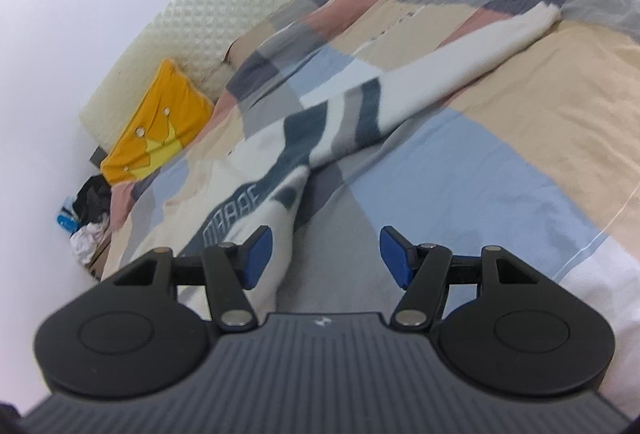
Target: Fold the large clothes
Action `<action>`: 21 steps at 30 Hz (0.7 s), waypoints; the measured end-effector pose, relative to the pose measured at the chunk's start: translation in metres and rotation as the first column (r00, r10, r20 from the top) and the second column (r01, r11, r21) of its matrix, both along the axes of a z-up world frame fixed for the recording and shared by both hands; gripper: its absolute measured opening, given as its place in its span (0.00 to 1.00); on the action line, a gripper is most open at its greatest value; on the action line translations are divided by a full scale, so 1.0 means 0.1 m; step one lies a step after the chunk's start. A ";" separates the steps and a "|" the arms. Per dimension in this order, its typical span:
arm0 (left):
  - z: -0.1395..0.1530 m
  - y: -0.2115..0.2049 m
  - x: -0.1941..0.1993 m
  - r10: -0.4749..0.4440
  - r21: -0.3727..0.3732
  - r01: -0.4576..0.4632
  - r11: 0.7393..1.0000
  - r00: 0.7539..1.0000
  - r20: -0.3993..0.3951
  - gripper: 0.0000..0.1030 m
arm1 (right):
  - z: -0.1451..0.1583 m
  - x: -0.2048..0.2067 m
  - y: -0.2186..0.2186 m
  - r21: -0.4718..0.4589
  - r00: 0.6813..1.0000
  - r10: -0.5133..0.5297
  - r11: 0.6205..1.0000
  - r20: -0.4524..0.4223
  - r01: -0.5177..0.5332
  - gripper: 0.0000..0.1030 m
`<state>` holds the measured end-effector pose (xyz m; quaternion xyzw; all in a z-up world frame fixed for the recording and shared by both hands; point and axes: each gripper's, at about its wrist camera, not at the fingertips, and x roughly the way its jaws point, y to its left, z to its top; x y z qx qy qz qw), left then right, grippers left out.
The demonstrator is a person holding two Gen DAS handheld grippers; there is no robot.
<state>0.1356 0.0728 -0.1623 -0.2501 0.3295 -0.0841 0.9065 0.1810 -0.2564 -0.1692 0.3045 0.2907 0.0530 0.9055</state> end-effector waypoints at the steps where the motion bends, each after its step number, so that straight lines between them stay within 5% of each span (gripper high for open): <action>1: -0.02 0.11 0.03 0.039 -0.035 -0.039 0.999 0.999 -0.016 0.15 | -0.01 0.00 0.02 0.004 1.000 0.022 1.000 -0.003 -0.021 0.61; 7: -0.30 0.55 0.20 0.177 -0.177 -0.203 0.963 0.972 -0.153 0.15 | -0.10 0.05 0.22 0.021 0.986 0.154 0.988 -0.066 -0.153 0.61; 10: -0.49 0.69 0.26 0.184 -0.261 -0.242 0.934 0.956 -0.228 0.15 | -0.10 0.06 0.45 -0.013 0.950 0.299 0.953 -0.089 -0.302 0.61; 16: -0.56 0.84 0.19 0.191 -0.314 -0.275 0.909 0.943 -0.272 0.18 | -0.06 -0.15 1.20 -0.166 0.782 0.613 0.765 -0.110 -0.623 0.61; 19: -0.60 0.90 0.19 0.185 -0.350 -0.284 0.892 0.939 -0.291 0.28 | -0.05 -0.30 1.57 -0.313 0.718 0.683 0.658 -0.134 -0.685 0.61; 21: -0.60 0.91 0.19 0.177 -0.376 -0.282 0.883 0.940 -0.290 0.42 | -0.08 -0.39 1.76 -0.333 0.672 0.727 0.604 -0.143 -0.724 0.60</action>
